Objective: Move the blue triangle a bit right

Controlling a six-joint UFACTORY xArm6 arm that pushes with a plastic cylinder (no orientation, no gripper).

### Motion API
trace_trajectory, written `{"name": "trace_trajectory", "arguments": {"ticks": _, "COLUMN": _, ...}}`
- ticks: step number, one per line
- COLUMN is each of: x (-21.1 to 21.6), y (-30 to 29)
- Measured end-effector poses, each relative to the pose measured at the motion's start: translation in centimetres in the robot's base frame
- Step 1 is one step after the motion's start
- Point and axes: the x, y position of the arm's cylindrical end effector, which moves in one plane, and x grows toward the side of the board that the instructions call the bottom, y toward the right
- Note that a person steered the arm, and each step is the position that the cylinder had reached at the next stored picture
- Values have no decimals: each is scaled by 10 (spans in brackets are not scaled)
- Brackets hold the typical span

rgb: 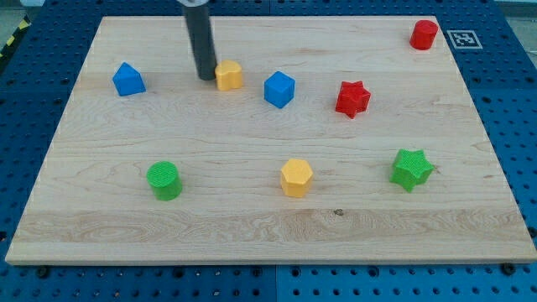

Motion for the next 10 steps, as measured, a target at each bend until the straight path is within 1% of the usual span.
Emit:
{"name": "trace_trajectory", "arguments": {"ticks": 1, "x": 14, "y": 10}}
{"name": "trace_trajectory", "arguments": {"ticks": 2, "x": -3, "y": -15}}
{"name": "trace_trajectory", "arguments": {"ticks": 3, "x": -40, "y": -72}}
{"name": "trace_trajectory", "arguments": {"ticks": 4, "x": -44, "y": -149}}
{"name": "trace_trajectory", "arguments": {"ticks": 5, "x": -41, "y": -198}}
{"name": "trace_trajectory", "arguments": {"ticks": 6, "x": 8, "y": -171}}
{"name": "trace_trajectory", "arguments": {"ticks": 7, "x": 19, "y": -145}}
{"name": "trace_trajectory", "arguments": {"ticks": 8, "x": 32, "y": -96}}
{"name": "trace_trajectory", "arguments": {"ticks": 10, "x": 35, "y": -25}}
